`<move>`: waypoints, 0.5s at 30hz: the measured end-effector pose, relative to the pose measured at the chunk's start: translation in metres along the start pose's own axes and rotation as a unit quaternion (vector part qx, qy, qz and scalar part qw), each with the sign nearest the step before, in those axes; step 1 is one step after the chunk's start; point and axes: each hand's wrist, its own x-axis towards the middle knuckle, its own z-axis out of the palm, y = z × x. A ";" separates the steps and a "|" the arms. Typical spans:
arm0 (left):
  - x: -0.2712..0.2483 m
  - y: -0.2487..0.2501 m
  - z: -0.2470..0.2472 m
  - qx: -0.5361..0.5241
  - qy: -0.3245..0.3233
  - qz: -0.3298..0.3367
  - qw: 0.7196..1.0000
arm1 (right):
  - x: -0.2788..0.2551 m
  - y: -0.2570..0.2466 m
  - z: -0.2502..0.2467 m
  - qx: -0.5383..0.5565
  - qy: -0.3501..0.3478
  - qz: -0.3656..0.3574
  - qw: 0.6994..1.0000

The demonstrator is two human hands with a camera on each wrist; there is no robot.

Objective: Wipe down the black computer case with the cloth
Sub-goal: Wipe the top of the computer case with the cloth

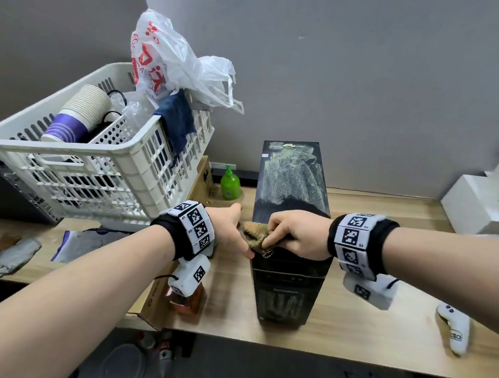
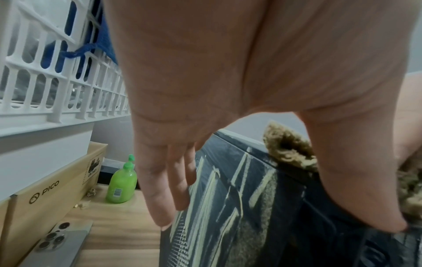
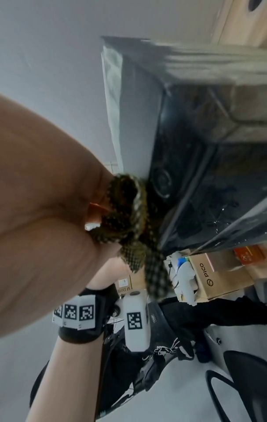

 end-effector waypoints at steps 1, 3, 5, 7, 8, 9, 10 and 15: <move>0.001 0.000 -0.001 0.003 0.000 0.000 1.000 | 0.000 -0.002 0.002 0.000 0.006 0.002 1.000; 0.001 0.000 -0.002 0.003 -0.002 -0.003 1.000 | -0.012 0.001 -0.001 -0.015 0.001 0.012 1.000; -0.001 -0.002 -0.005 -0.002 -0.001 -0.005 1.000 | -0.030 0.013 -0.006 -0.015 0.000 0.020 1.000; -0.002 -0.004 -0.004 -0.019 -0.001 0.002 1.000 | -0.046 0.025 -0.010 -0.003 0.010 0.037 0.999; -0.003 -0.004 -0.003 -0.031 -0.004 0.010 0.999 | -0.051 0.031 -0.011 -0.003 0.014 0.046 0.999; -0.004 -0.004 -0.002 -0.042 -0.007 0.018 0.999 | -0.054 0.035 -0.012 -0.004 0.018 0.054 0.998; -0.005 -0.005 -0.002 -0.050 -0.010 0.024 0.998 | -0.054 0.038 -0.013 -0.004 0.021 0.059 0.998; 0.001 -0.004 -0.008 -0.116 -0.024 0.029 0.992 | -0.043 0.050 -0.012 -0.007 0.047 0.086 0.995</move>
